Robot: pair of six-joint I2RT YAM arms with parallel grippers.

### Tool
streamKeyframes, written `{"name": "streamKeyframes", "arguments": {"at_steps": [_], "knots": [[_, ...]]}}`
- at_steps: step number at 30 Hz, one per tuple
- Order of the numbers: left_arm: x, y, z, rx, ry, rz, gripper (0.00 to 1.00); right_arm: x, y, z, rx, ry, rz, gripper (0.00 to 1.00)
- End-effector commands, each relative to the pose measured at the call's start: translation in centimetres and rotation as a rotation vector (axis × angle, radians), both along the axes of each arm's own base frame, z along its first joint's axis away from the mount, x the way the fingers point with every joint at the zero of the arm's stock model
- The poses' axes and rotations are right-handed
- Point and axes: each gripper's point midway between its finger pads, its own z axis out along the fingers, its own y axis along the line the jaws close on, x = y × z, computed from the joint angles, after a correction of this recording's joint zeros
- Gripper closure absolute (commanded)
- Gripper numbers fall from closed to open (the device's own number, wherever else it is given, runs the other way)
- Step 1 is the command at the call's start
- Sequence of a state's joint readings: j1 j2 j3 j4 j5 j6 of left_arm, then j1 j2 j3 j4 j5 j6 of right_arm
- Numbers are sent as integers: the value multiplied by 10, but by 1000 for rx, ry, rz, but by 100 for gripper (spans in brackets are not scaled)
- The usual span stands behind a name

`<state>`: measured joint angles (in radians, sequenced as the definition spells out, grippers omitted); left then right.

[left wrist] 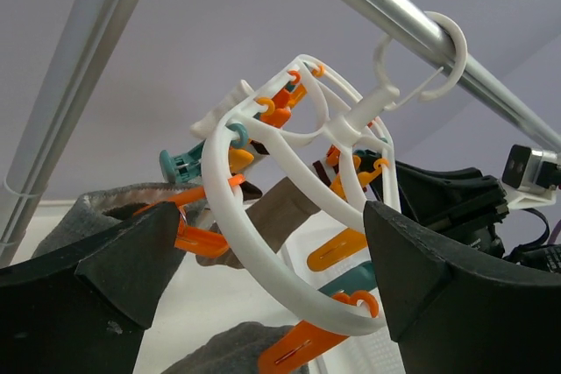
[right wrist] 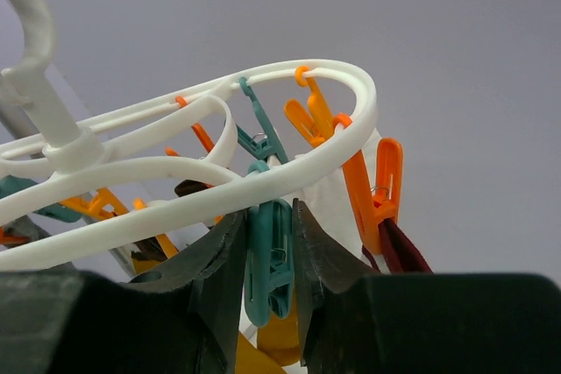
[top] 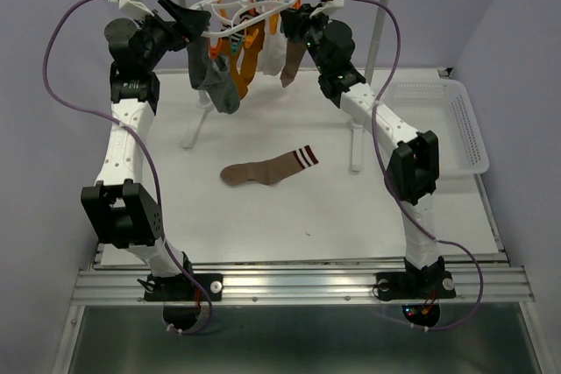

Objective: Clip the socks to the hanger

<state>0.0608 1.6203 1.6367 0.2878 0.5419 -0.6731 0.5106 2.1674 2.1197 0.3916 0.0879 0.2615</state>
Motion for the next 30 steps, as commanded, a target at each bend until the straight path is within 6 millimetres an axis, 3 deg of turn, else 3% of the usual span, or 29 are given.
{"name": "streamKeyframes", "arguments": {"at_steps": [1,5,7,8,9,10,12,13,14,16,17,19,22,23,28,30], "knots": [[-25,-3,41,59,-147,-22,1,-13,-26,47,83,-29,-99,99],[-43,-2,38,118,-160,-9,1,-17,-27,45,88,-7,-142,99],[-46,4,19,157,-120,29,1,-22,-21,43,78,1,-161,99],[-58,10,27,168,-142,74,1,-23,-23,44,78,0,-167,99],[-59,15,10,175,-102,107,1,-27,-19,44,78,3,-164,99],[-75,20,21,203,-137,150,1,-27,-20,44,79,5,-169,99],[-96,34,17,227,-133,241,1,-31,-18,45,72,10,-174,99],[-92,39,5,241,-102,267,1,-32,-19,47,72,8,-174,99],[-110,46,15,250,-129,315,1,-32,-19,45,64,11,-176,99],[-123,52,9,259,-126,357,1,-33,-21,44,66,16,-180,99],[-136,59,19,253,-147,401,1,-36,-16,43,64,21,-170,99],[-145,62,15,269,-131,419,1,-36,-15,41,65,27,-165,99],[-159,48,7,298,-138,344,1,-40,-10,42,65,30,-154,99],[-166,35,7,307,-159,273,1,-40,-11,40,62,36,-157,99],[-170,2,-22,334,-165,125,1,-51,-7,37,41,49,-132,99],[-170,-20,-17,313,-197,63,1,-61,-7,43,41,43,-122,99]]}}
